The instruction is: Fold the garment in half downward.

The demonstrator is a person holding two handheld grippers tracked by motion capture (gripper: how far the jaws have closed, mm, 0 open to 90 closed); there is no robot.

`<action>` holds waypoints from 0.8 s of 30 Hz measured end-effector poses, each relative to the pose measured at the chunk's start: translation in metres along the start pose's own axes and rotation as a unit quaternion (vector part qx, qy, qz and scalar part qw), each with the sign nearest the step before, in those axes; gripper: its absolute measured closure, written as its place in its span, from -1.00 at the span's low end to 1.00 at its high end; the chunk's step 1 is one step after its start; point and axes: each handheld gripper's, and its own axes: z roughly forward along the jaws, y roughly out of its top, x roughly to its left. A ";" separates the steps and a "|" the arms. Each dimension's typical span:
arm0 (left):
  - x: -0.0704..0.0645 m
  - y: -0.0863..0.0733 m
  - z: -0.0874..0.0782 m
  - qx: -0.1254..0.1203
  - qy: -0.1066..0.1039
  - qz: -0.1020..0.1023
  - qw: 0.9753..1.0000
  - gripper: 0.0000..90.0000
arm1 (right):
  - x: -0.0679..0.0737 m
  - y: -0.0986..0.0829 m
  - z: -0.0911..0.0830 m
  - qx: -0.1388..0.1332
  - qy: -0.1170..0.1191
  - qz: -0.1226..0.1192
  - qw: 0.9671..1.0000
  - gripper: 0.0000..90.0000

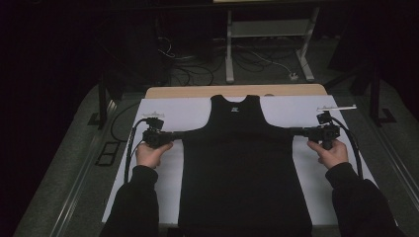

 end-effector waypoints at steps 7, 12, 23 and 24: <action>-0.004 -0.001 -0.006 -0.005 -0.006 -0.004 1.000 0.91 | 0.002 -0.004 -0.006 -0.007 0.001 0.003 1.000 0.86; -0.007 -0.005 -0.009 -0.003 -0.009 -0.007 1.000 0.91 | 0.003 -0.007 -0.008 -0.004 0.001 0.006 1.000 0.85; -0.010 -0.014 -0.015 0.006 -0.011 -0.015 1.000 0.91 | 0.008 -0.014 -0.013 0.000 0.003 0.006 1.000 0.85; -0.010 -0.015 -0.015 0.008 -0.011 -0.016 1.000 0.91 | 0.008 -0.015 -0.014 0.001 0.003 0.005 1.000 0.85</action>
